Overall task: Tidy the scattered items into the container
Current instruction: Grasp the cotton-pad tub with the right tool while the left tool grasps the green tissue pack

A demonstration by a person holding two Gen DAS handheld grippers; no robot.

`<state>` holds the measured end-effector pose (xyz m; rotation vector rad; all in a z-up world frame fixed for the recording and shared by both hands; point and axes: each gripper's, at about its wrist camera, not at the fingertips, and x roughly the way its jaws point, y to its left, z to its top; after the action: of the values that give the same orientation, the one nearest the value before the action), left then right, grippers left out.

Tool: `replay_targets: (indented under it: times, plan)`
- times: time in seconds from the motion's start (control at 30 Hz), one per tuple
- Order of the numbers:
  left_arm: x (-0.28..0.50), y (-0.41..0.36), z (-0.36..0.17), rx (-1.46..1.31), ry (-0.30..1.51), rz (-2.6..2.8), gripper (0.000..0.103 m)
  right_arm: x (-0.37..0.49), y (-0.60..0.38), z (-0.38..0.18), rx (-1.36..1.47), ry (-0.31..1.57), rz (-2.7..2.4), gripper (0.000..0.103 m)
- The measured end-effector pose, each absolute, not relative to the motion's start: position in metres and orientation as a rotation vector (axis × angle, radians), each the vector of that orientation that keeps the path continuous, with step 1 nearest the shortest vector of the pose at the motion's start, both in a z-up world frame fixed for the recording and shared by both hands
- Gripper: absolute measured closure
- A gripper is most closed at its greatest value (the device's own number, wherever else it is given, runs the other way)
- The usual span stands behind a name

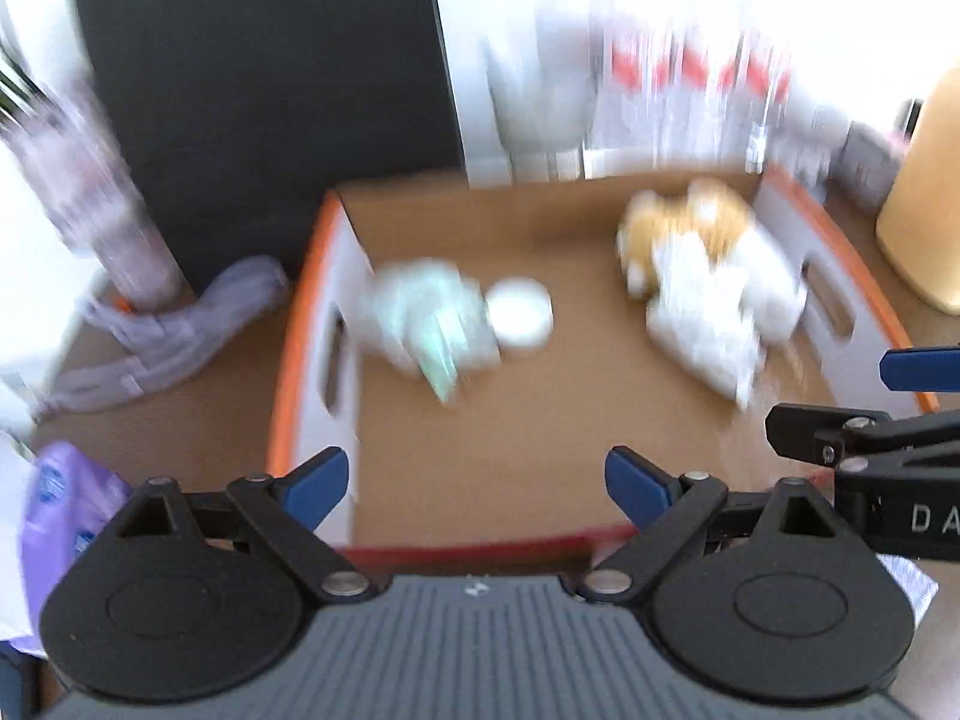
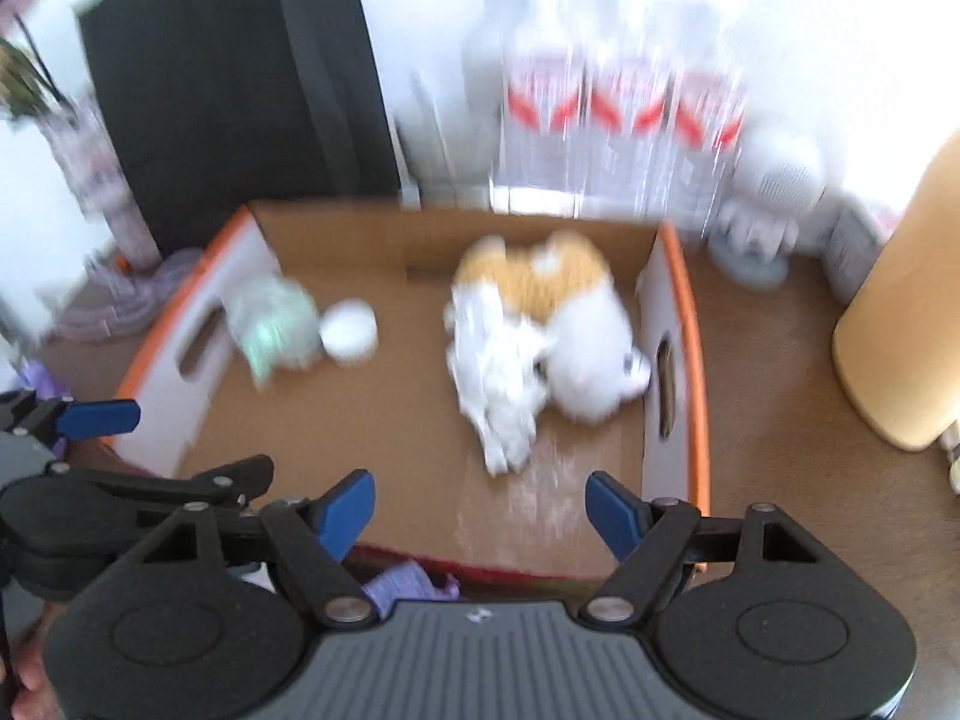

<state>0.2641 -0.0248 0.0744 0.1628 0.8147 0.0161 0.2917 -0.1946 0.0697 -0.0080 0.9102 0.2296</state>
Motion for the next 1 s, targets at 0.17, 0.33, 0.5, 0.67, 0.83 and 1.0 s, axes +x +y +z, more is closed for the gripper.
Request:
replay_targets:
  times: [0.17,0.33,0.5,0.67,0.83,1.0]
  plan:
    - [0.203,-0.020,0.096,0.141,0.559,0.042,0.002,0.227,-0.199,0.088,0.007,0.582,0.227,0.024]
    - [0.102,0.004,0.088,0.072,0.385,0.029,0.000,0.143,-0.201,0.094,-0.034,0.419,0.220,0.019]
    - [0.002,0.025,0.040,-0.002,0.411,0.025,0.000,0.030,-0.209,0.070,0.026,0.334,0.255,0.007]
    - [-0.039,0.025,0.024,0.051,0.448,-0.027,0.000,-0.026,-0.210,0.038,0.018,0.402,0.294,0.006]
    - [-0.004,0.032,0.030,0.054,0.476,-0.037,0.000,-0.032,-0.191,0.032,-0.101,0.404,0.312,0.006]
    - [0.062,0.055,0.034,0.093,0.534,-0.054,0.000,0.001,-0.174,0.035,-0.108,0.468,0.439,0.027]
